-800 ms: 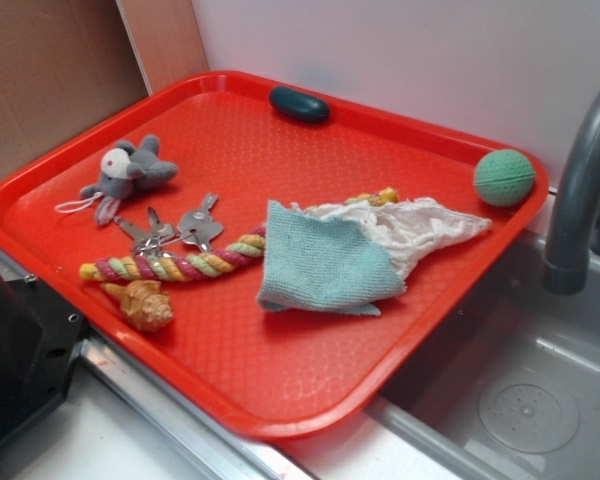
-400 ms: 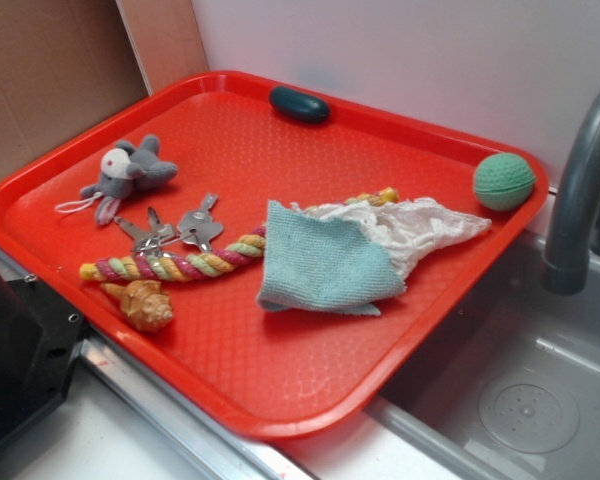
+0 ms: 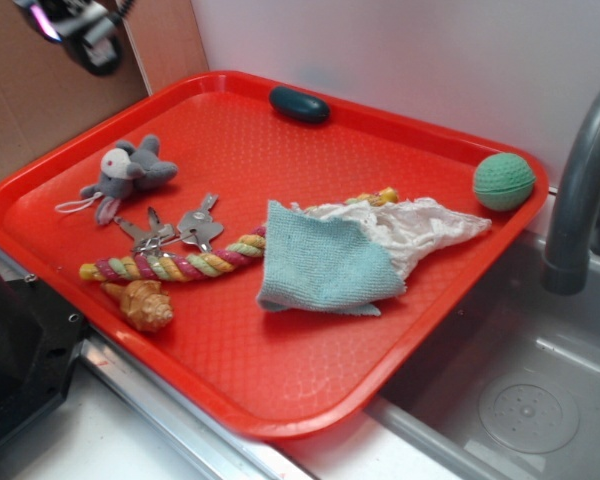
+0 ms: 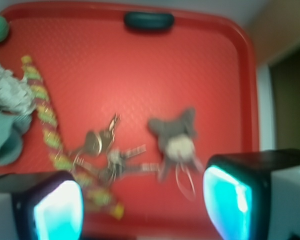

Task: Grab the gray animal.

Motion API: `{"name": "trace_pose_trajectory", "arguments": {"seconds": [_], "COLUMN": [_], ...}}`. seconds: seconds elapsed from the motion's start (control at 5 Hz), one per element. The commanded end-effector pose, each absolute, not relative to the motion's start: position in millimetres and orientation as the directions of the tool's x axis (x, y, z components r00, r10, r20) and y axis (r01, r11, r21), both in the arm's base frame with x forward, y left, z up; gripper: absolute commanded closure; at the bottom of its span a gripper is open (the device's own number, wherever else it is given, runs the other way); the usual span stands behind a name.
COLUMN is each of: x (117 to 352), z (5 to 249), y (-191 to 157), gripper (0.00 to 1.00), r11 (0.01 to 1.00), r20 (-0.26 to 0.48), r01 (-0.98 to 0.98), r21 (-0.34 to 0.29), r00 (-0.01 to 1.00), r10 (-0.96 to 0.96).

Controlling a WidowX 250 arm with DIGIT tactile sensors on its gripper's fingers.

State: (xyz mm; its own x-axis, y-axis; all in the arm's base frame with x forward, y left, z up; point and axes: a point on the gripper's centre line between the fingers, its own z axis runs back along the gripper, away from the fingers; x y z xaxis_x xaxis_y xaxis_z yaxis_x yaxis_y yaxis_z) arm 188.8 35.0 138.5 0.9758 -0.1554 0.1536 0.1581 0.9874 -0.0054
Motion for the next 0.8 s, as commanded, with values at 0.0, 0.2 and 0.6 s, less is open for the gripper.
{"name": "trace_pose_trajectory", "arguments": {"seconds": [0.0, 0.2, 0.6], "x": [214, 205, 192], "z": [68, 51, 43], "y": [61, 65, 91], "gripper": [0.0, 0.0, 0.0], "r11": [0.965, 0.956, 0.955], "r20": [0.119, 0.068, 0.055], "r01": [0.26, 0.292, 0.293], "r21": [-0.006, 0.0, 0.041], "r00": [0.959, 0.954, 0.954], "r10": [-0.258, -0.291, -0.295]}}
